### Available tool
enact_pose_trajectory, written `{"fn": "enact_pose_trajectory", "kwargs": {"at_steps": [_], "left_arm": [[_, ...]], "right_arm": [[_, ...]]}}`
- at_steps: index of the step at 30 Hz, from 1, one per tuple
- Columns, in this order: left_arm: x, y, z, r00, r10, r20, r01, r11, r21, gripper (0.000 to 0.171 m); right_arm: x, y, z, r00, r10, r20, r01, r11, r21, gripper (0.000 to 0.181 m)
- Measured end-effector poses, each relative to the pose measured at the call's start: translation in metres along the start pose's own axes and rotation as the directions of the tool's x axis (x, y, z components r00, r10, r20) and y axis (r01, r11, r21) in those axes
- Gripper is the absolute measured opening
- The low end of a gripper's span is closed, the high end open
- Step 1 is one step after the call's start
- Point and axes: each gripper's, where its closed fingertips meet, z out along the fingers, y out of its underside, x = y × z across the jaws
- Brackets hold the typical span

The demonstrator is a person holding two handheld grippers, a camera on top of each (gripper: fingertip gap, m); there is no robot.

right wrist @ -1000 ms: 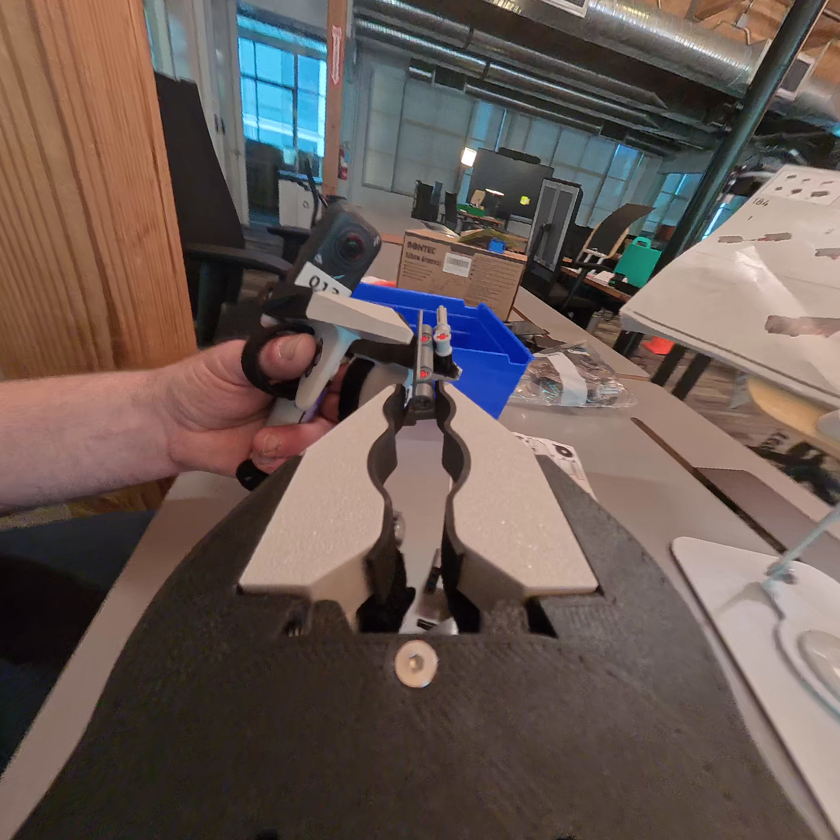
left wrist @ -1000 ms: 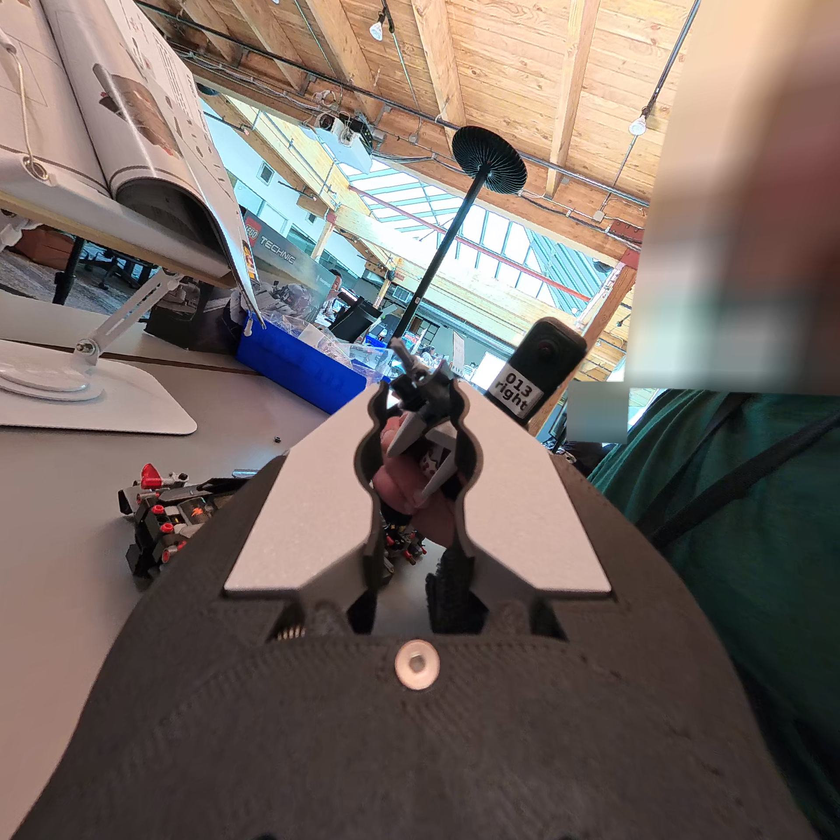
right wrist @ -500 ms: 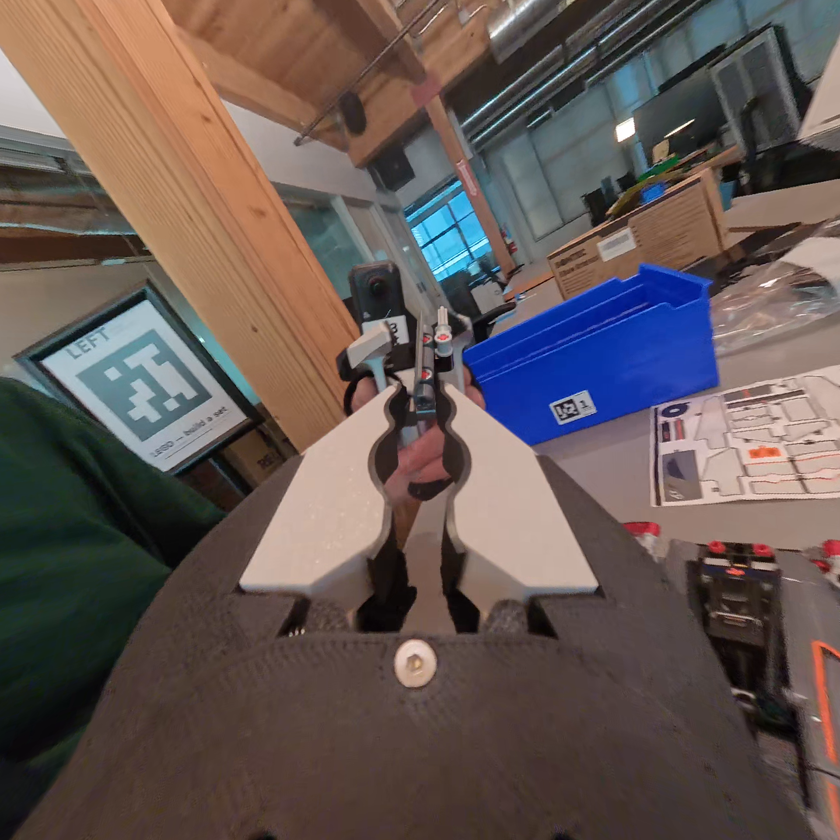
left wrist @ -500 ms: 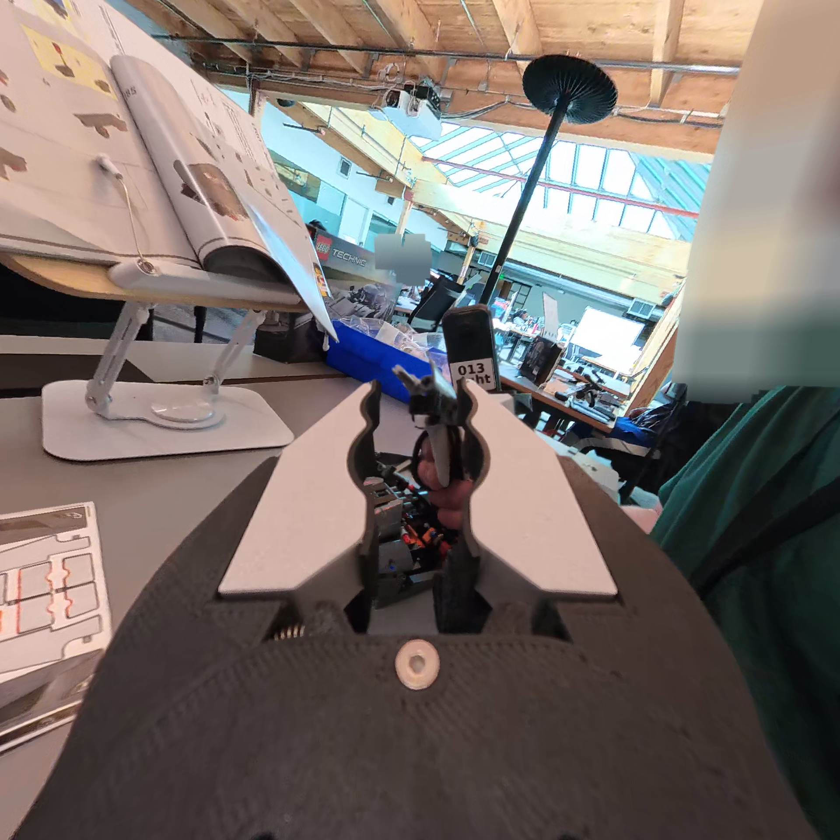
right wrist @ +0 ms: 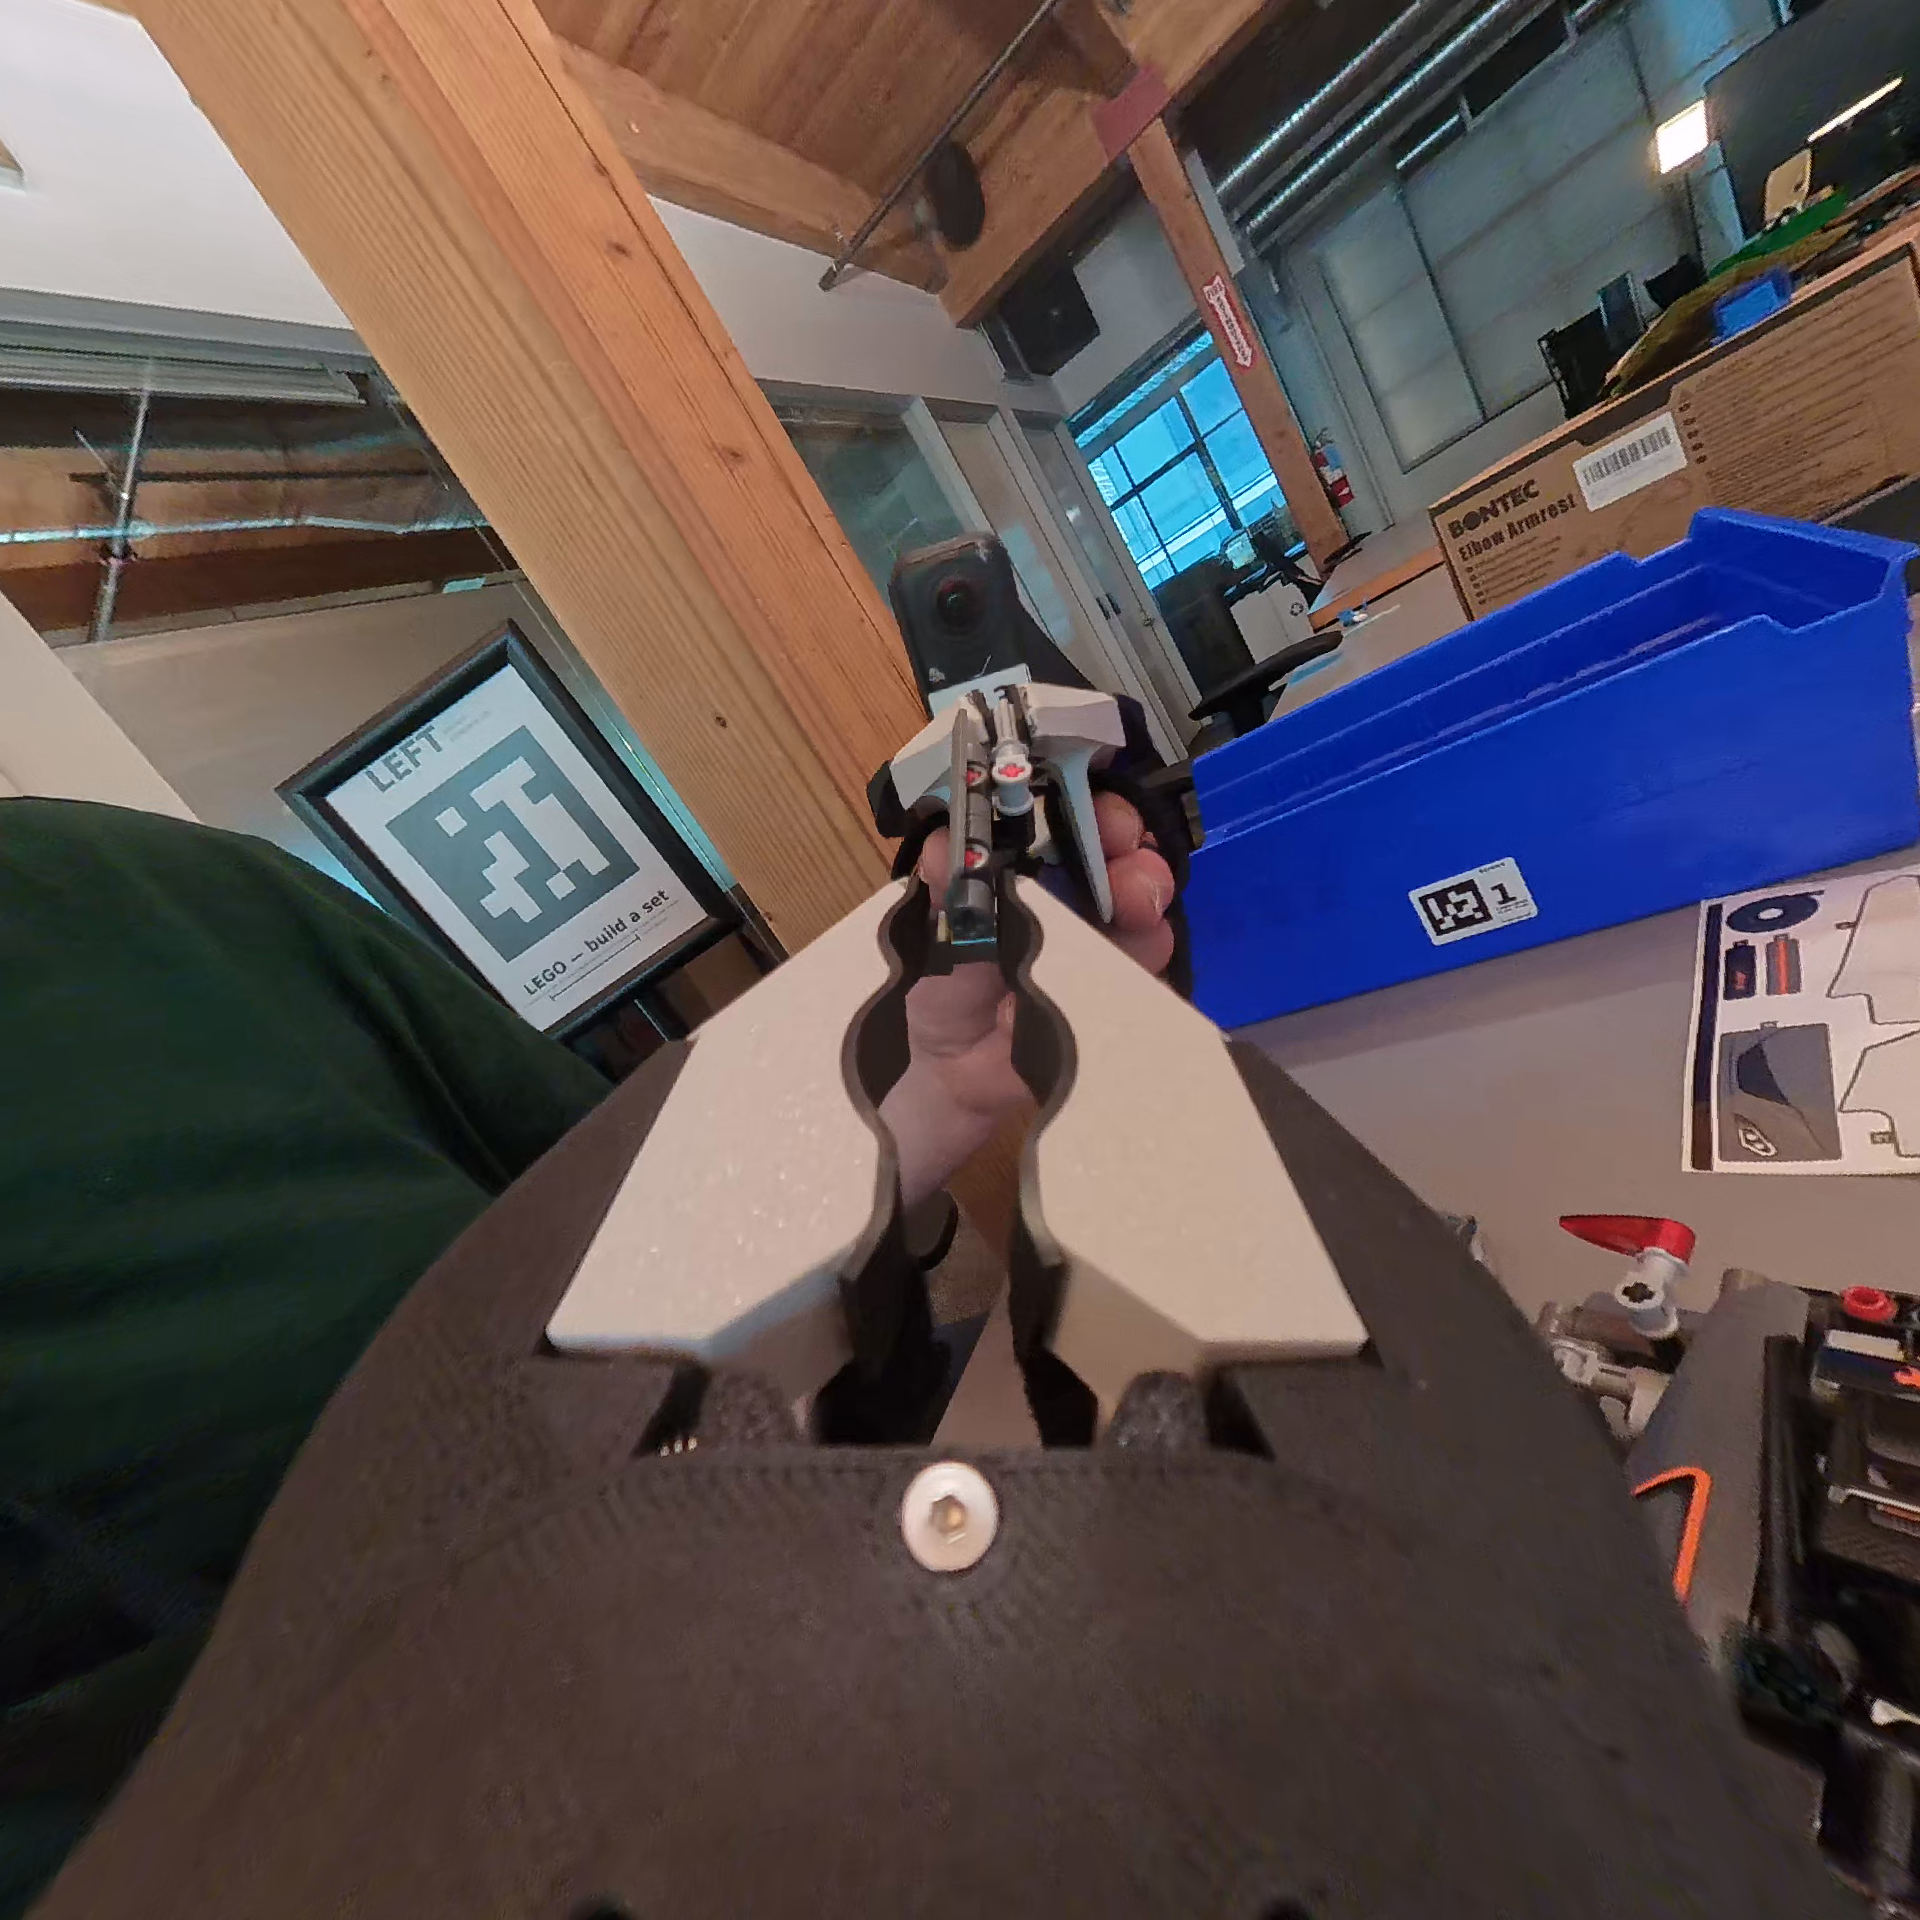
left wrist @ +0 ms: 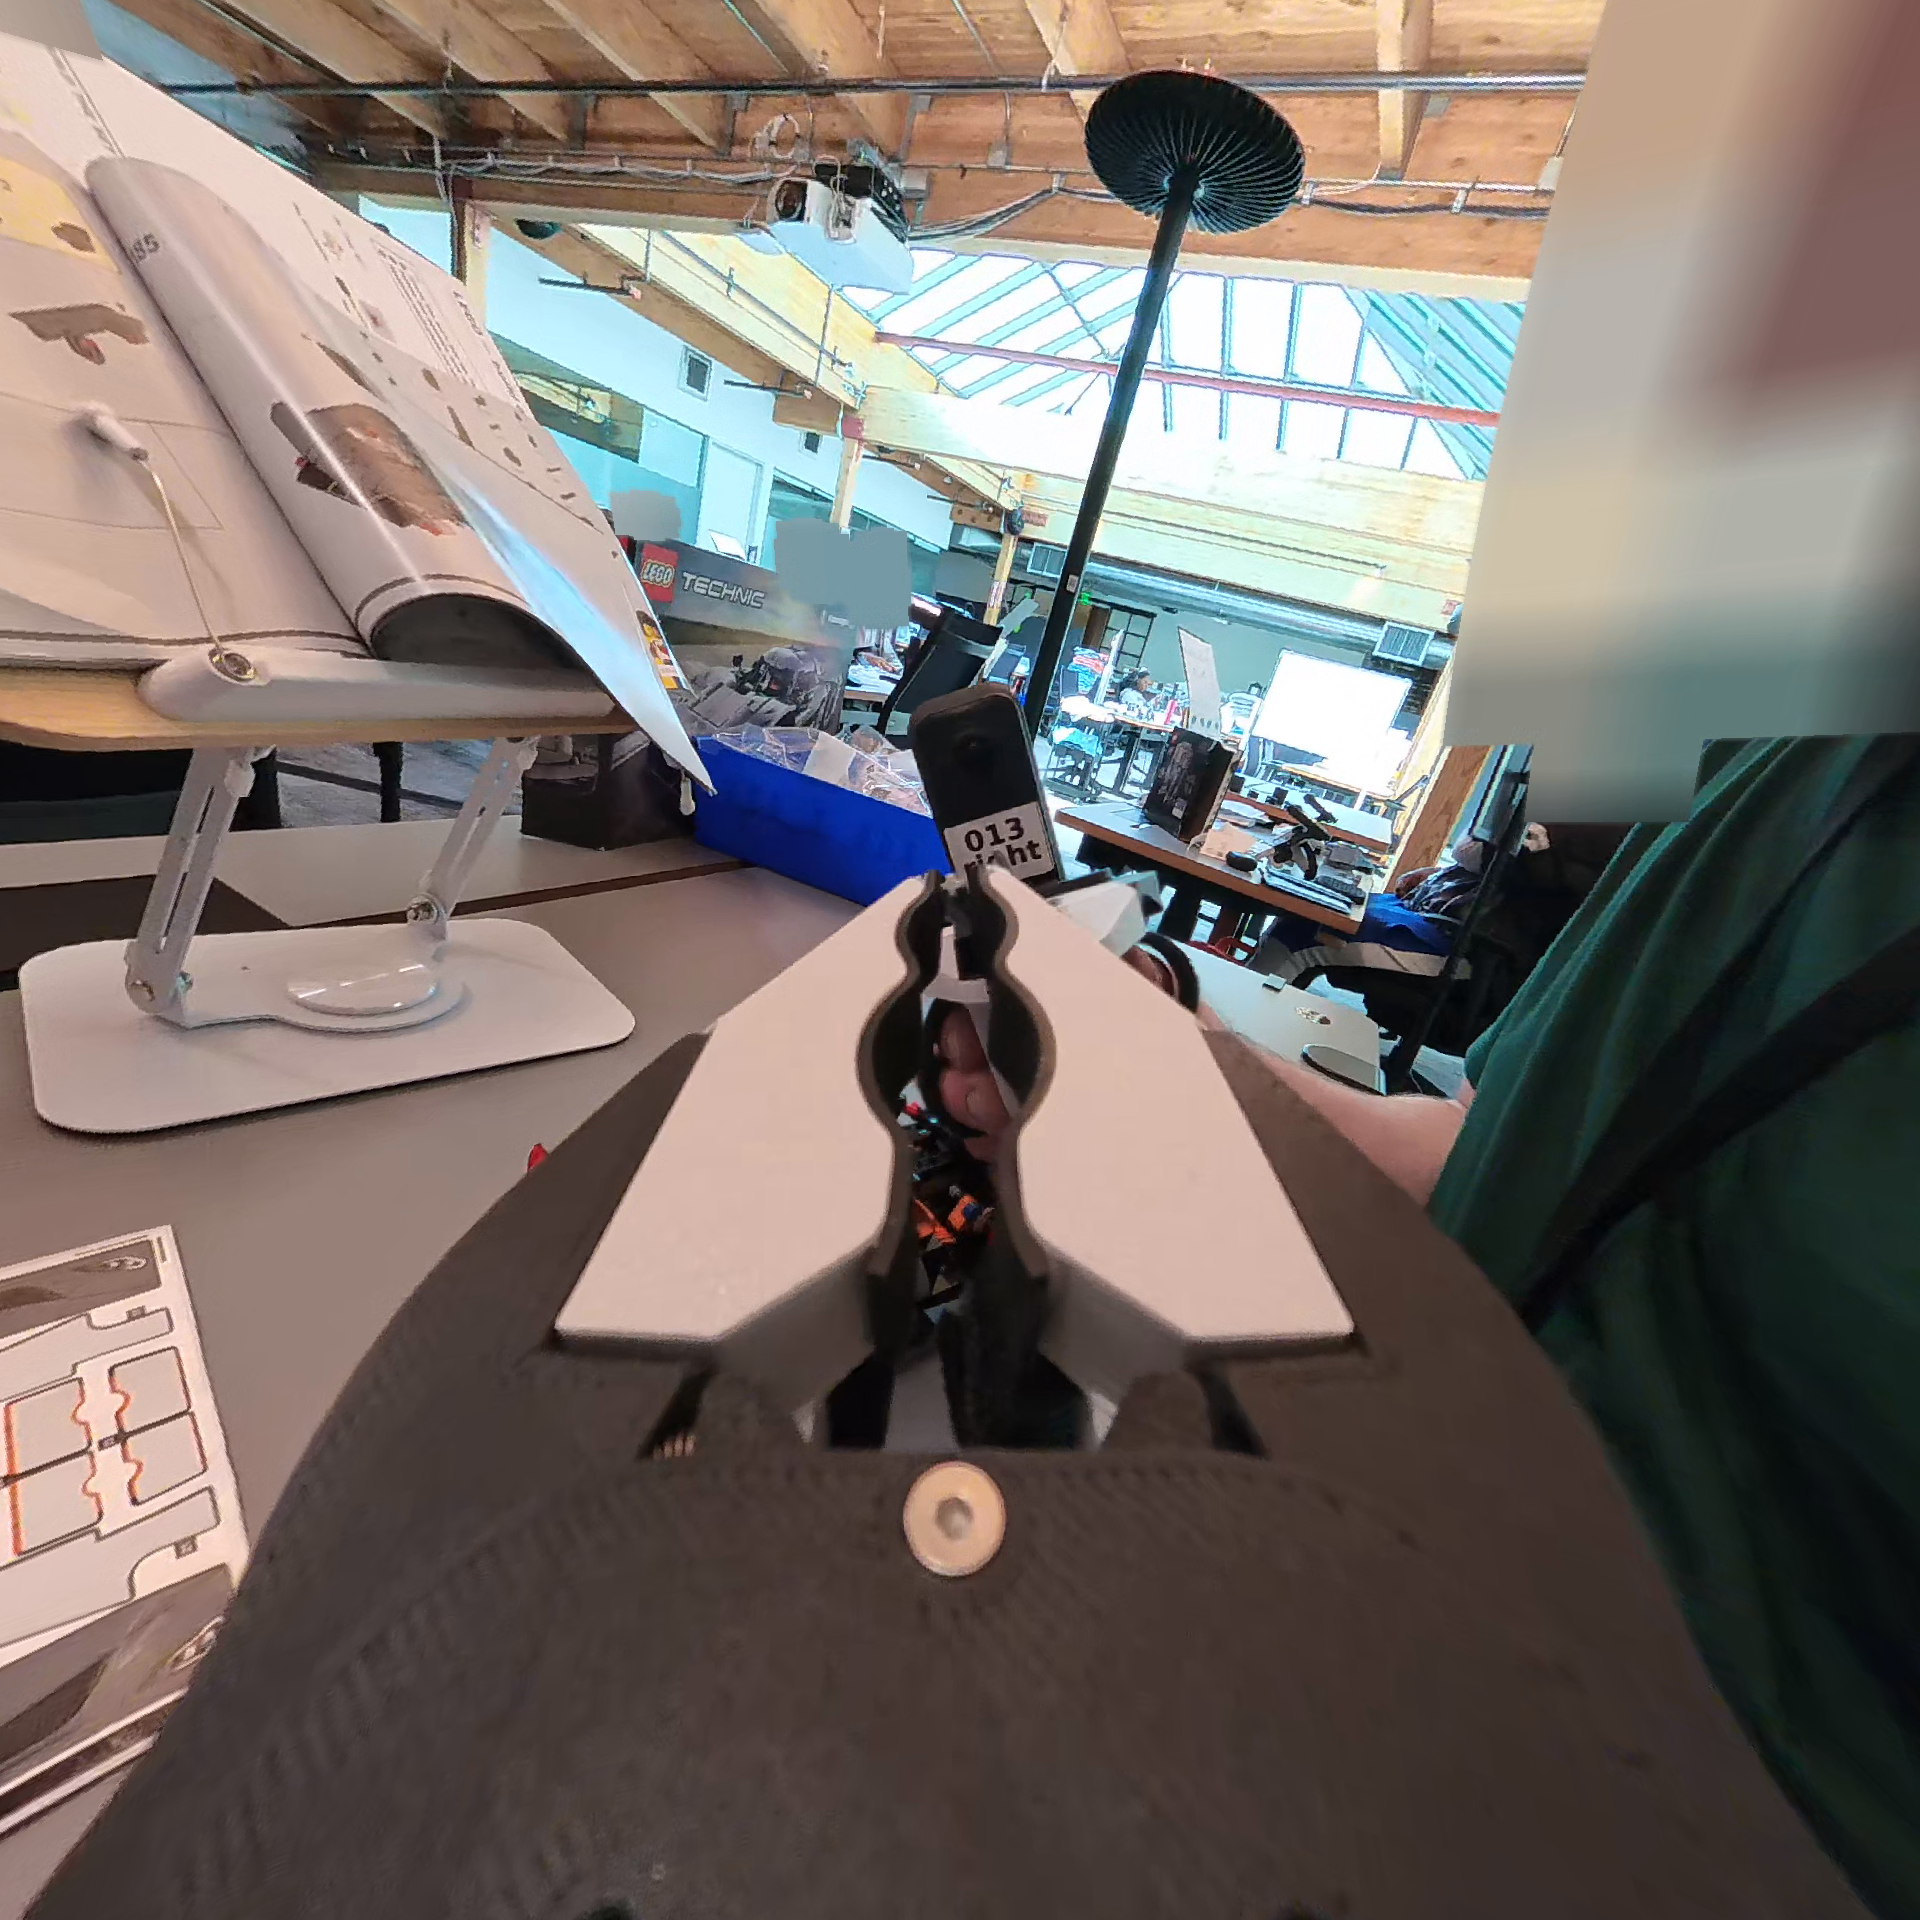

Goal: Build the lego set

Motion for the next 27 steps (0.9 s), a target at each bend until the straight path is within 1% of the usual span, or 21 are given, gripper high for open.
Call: {"fn": "enact_pose_trajectory", "kwargs": {"at_steps": [6, 13, 16, 18, 21, 27], "left_arm": [[-0.003, -0.001, 0.004, 0.999, -0.025, 0.035, 0.024, 0.999, 0.031, 0.002], [-0.002, -0.004, 0.007, 0.999, -0.033, 0.035, 0.031, 0.998, 0.051, 0.001], [-0.003, -0.004, 0.008, 0.998, -0.033, 0.052, 0.03, 0.998, 0.048, 0.001], [-0.005, -0.005, 0.008, 0.997, -0.039, 0.065, 0.035, 0.998, 0.053, 0.001], [-0.007, -0.005, 0.008, 0.996, -0.065, 0.066, 0.06, 0.996, 0.069, 0.002], [-0.013, -0.005, 0.009, 0.99, -0.114, 0.088, 0.105, 0.989, 0.101, 0.002]], "right_arm": [[0.004, -0.007, -0.004, 0.999, -0.017, -0.031, 0.018, 0.999, 0.041, 0.012], [0.001, -0.012, -0.006, 0.998, -0.043, -0.038, 0.045, 0.997, 0.063, 0.012], [0.003, -0.016, -0.007, 0.995, -0.068, -0.067, 0.073, 0.994, 0.075, 0.013], [0.003, -0.017, -0.007, 0.994, -0.076, -0.079, 0.082, 0.994, 0.077, 0.017], [0.005, -0.017, -0.008, 0.988, -0.104, -0.11, 0.112, 0.991, 0.07, 0.015], [0.009, -0.022, -0.011, 0.974, -0.149, -0.172, 0.165, 0.983, 0.084, 0.023]]}}
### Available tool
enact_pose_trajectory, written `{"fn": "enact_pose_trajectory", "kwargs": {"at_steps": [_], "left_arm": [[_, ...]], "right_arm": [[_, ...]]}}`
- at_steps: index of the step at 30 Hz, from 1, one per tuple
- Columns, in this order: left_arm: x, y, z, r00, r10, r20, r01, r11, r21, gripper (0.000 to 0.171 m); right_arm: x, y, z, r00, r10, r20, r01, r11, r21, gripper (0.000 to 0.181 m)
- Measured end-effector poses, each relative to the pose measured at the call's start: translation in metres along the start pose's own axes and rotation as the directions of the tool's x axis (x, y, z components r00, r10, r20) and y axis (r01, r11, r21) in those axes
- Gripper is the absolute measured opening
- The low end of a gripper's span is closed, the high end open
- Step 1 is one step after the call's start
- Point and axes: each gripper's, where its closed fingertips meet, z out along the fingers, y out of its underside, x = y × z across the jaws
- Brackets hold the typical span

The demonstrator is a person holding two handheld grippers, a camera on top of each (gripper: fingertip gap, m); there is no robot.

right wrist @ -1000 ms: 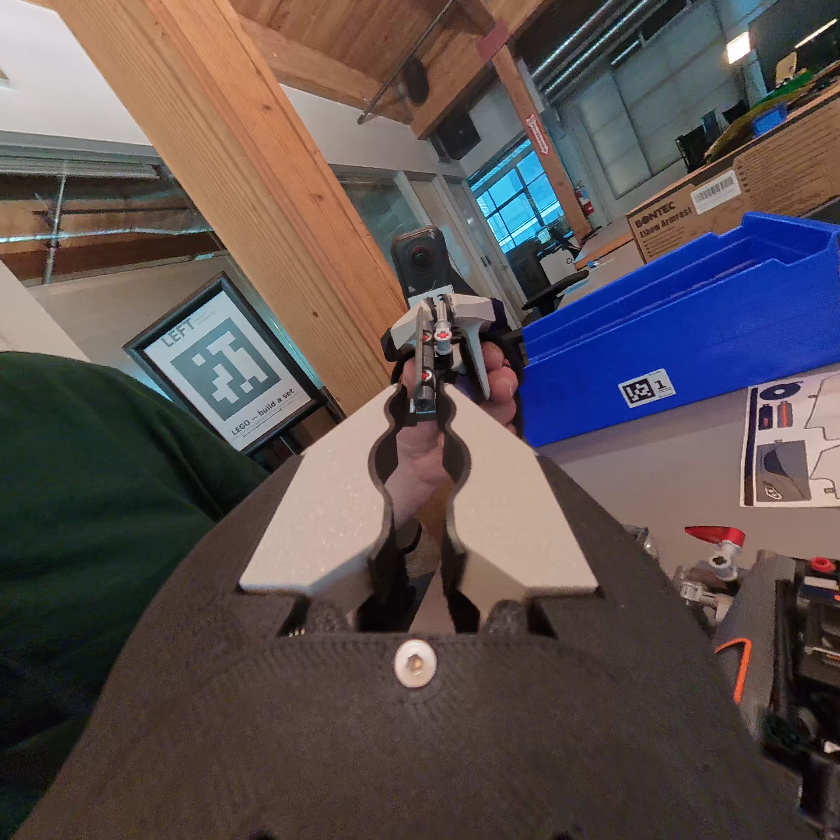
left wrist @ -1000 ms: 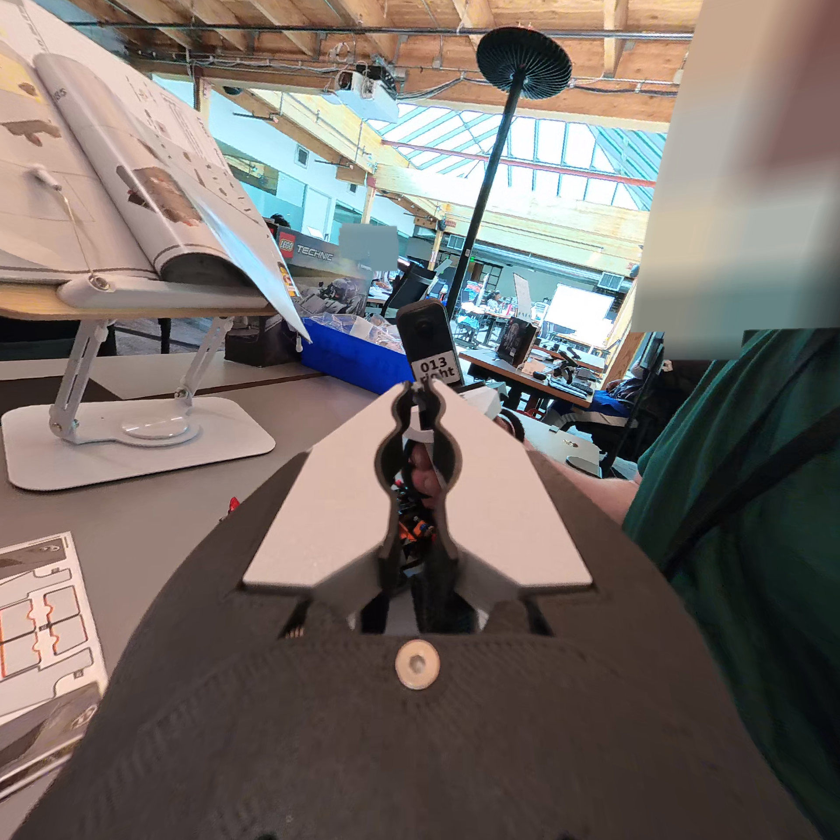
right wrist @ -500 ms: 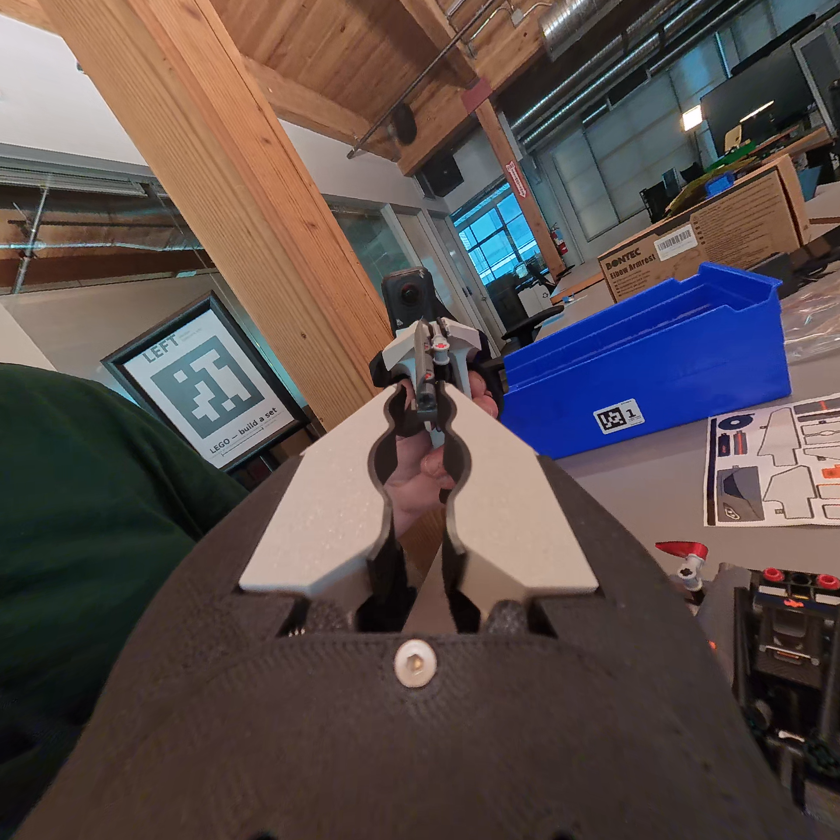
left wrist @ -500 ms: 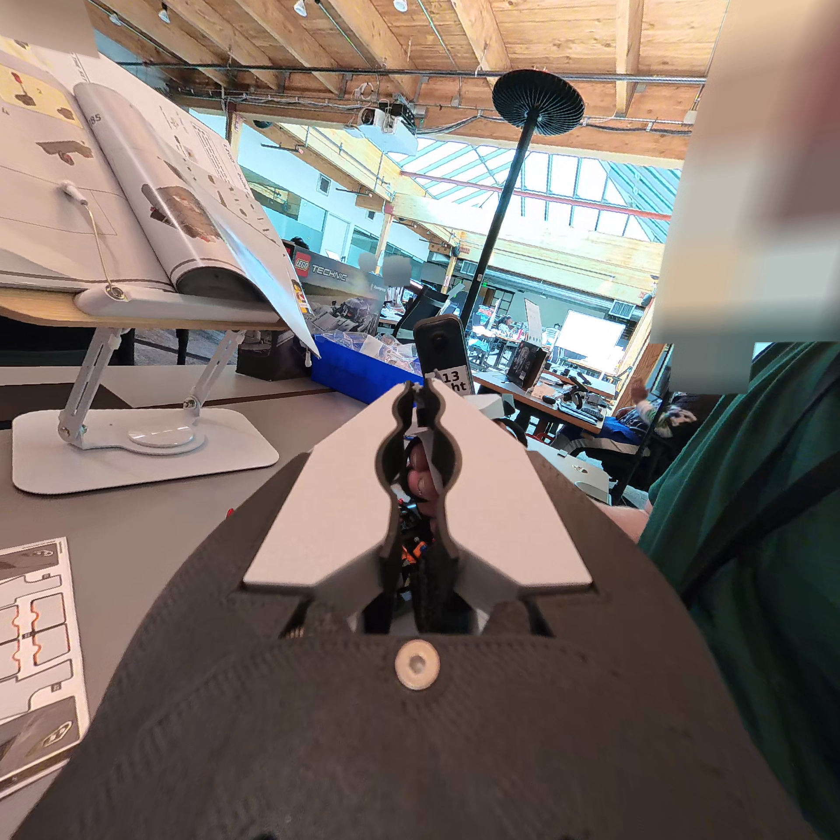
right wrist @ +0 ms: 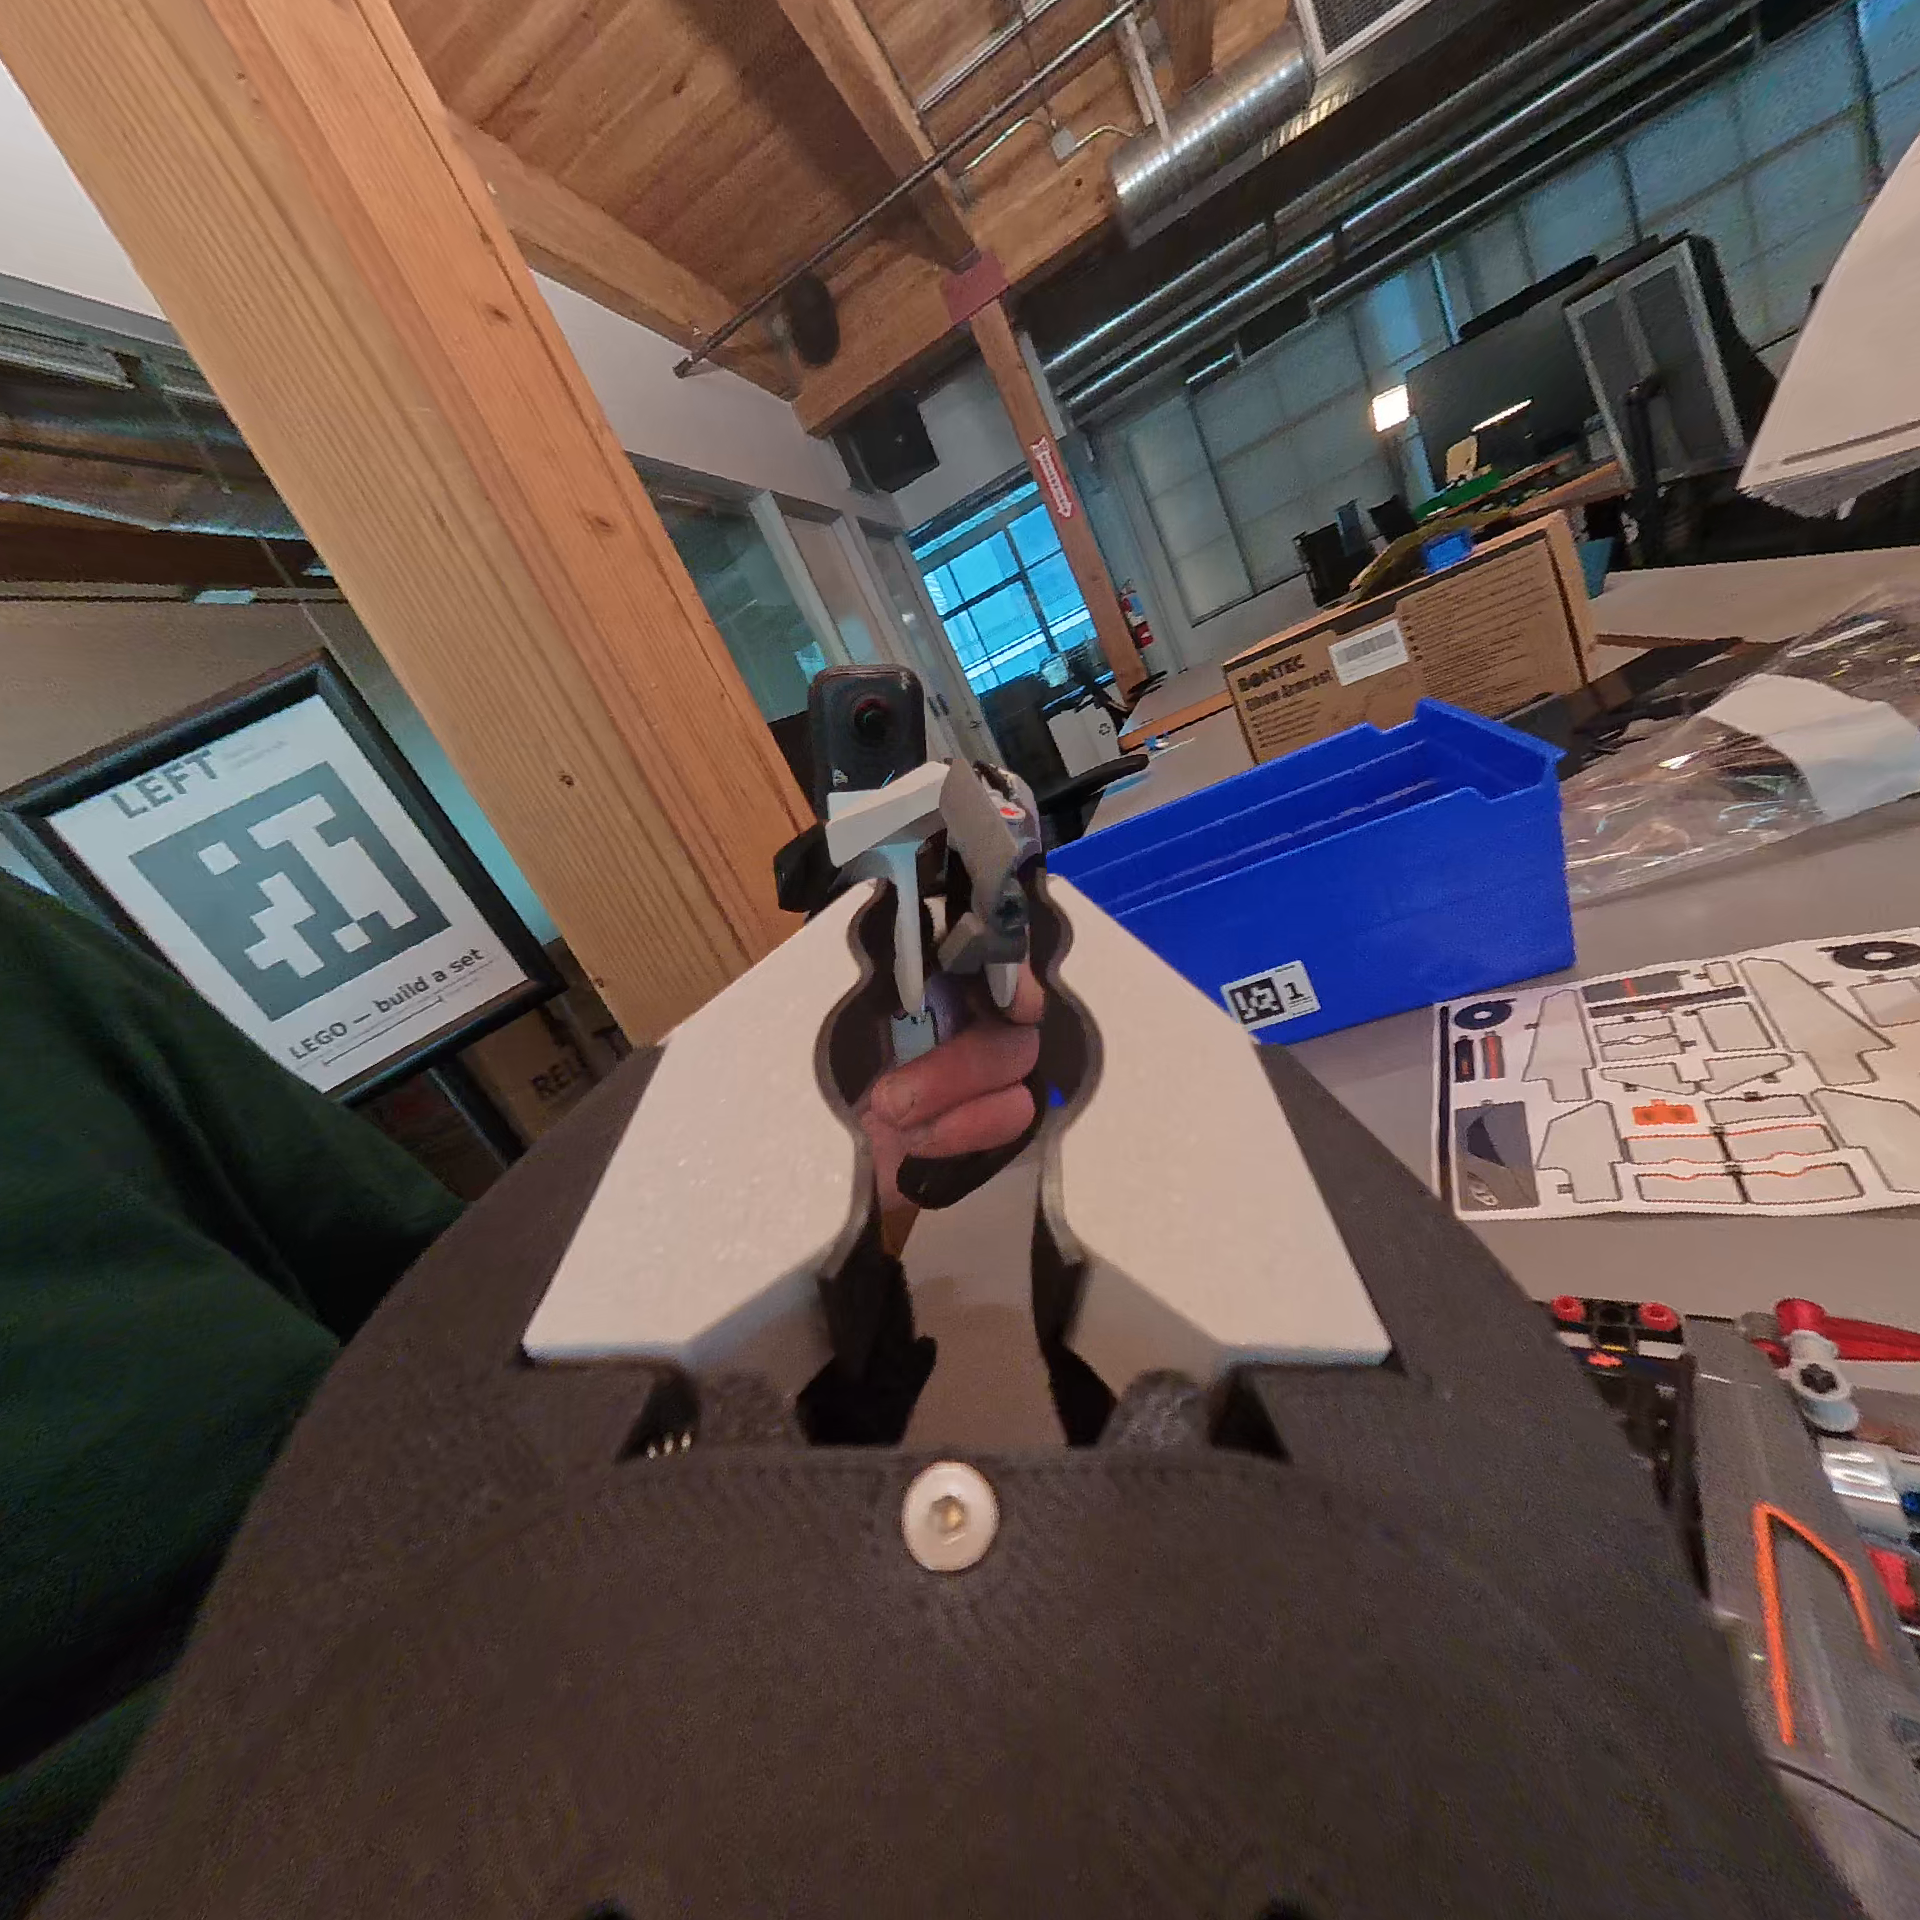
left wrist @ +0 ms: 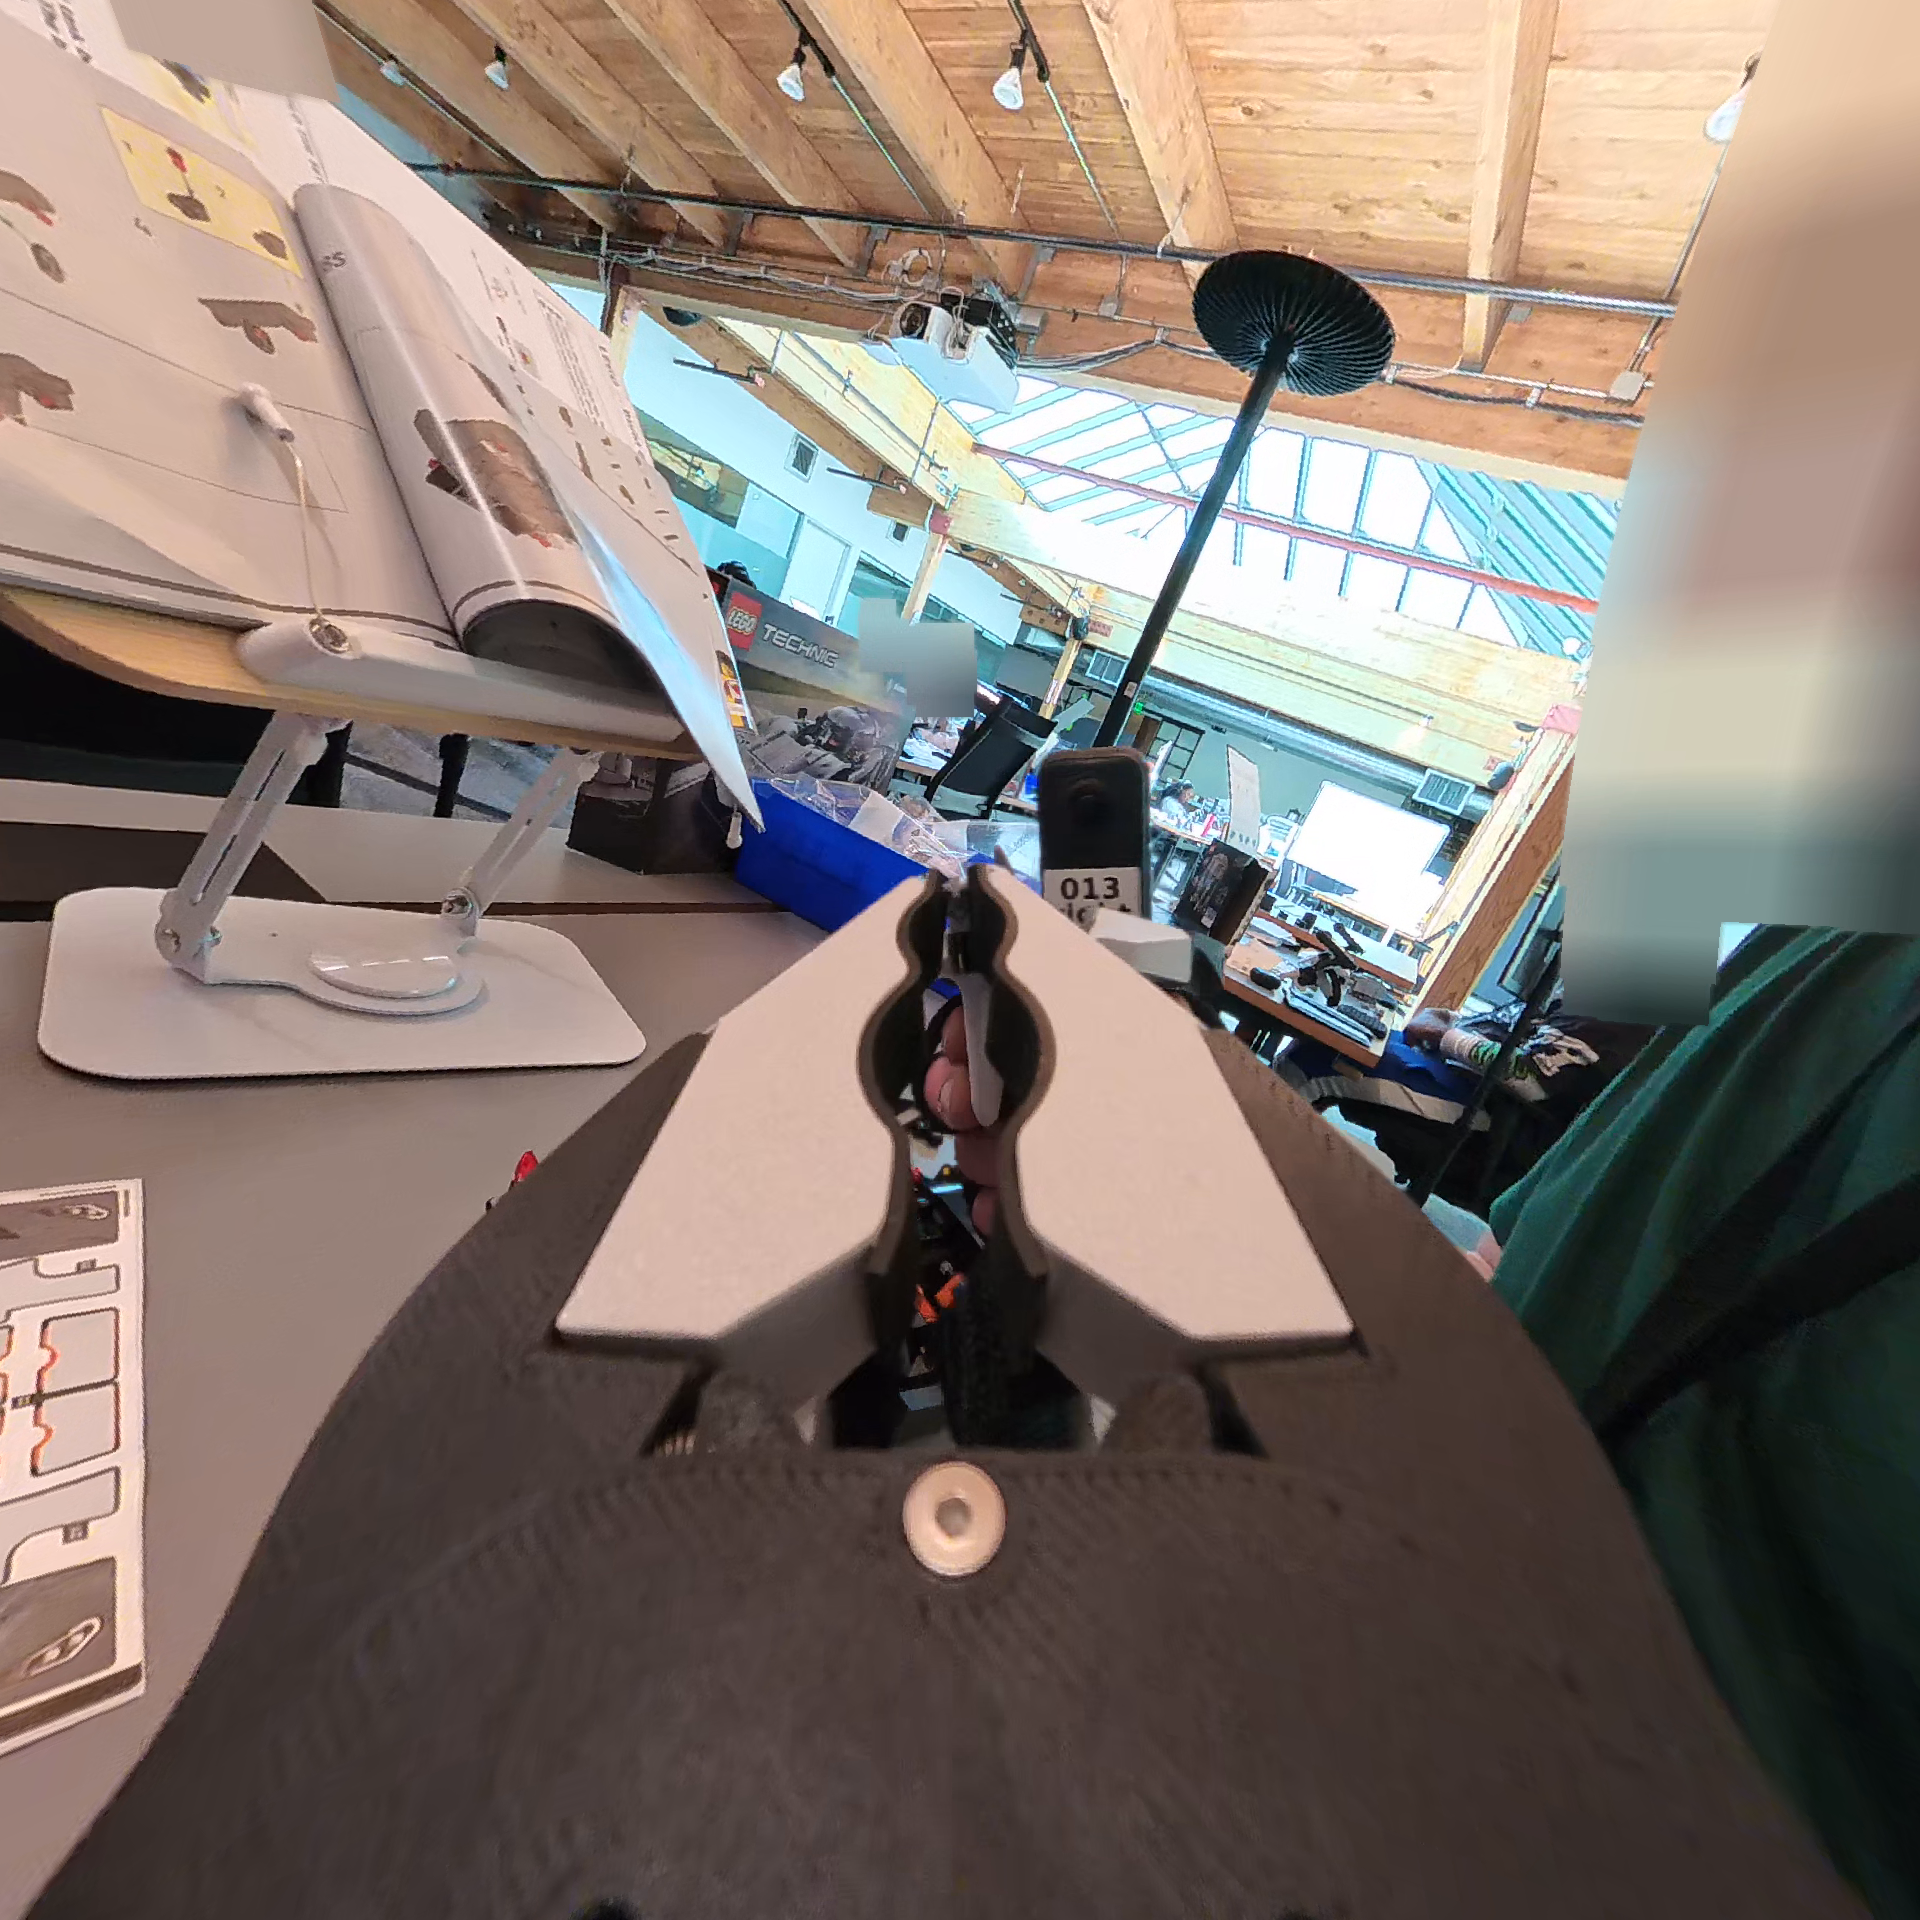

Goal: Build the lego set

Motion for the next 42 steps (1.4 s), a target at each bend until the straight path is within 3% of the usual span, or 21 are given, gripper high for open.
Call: {"fn": "enact_pose_trajectory", "kwargs": {"at_steps": [5, 9, 13, 18, 23, 27, 33, 38, 40, 42], "left_arm": [[-0.01, -0.001, -0.001, 0.997, -0.062, 0.038, 0.061, 0.998, 0.033, 0.002], [-0.022, 0.0, -0.002, 0.987, -0.133, 0.092, 0.128, 0.99, 0.058, 0.002], [-0.029, 0.003, -0.001, 0.974, -0.197, 0.112, 0.189, 0.979, 0.078, 0.002], [-0.032, 0.01, 0.001, 0.955, -0.27, 0.123, 0.263, 0.962, 0.076, 0.001], [-0.03, 0.019, 0.004, 0.949, -0.276, 0.154, 0.275, 0.961, 0.032, 0.002], [-0.027, 0.026, 0.005, 0.945, -0.271, 0.183, 0.277, 0.961, -0.008, 0.002], [-0.025, 0.03, 0.003, 0.94, -0.271, 0.206, 0.283, 0.959, -0.03, 0.002], [-0.024, 0.029, 0.001, 0.941, -0.279, 0.189, 0.29, 0.957, -0.028, 0.002], [-0.024, 0.028, 0.001, 0.943, -0.273, 0.192, 0.285, 0.958, -0.035, 0.002], [-0.023, 0.027, 0.001, 0.944, -0.272, 0.184, 0.284, 0.958, -0.037, 0.002]], "right_arm": [[0.016, -0.006, -0.006, 0.981, -0.111, -0.16, 0.111, 0.994, -0.012, 0.041], [0.029, -0.015, -0.016, 0.881, -0.319, -0.348, 0.311, 0.947, -0.081, 0.043], [0.026, -0.017, -0.017, 0.62, -0.652, -0.437, 0.592, 0.754, -0.285, 0.033], [0.018, 0.002, -0.001, 0.294, -0.897, -0.331, 0.748, 0.432, -0.505, 0.031], [0.026, 0.011, 0.003, 0.155, -0.947, -0.28, 0.74, 0.299, -0.603, 0.032], [0.037, 0.012, -0.001, 0.118, -0.953, -0.28, 0.707, 0.278, -0.65, 0.03], [0.042, 0.018, -0.002, 0.138, -0.956, -0.258, 0.692, 0.28, -0.665, 0.026], [0.038, 0.02, -0.001, 0.213, -0.943, -0.257, 0.698, 0.331, -0.635, 0.024], [0.038, 0.019, -0.002, 0.226, -0.938, -0.262, 0.697, 0.344, -0.63, 0.012], [0.037, 0.019, -0.002, 0.247, -0.933, -0.262, 0.698, 0.359, -0.619, 0.012]]}}
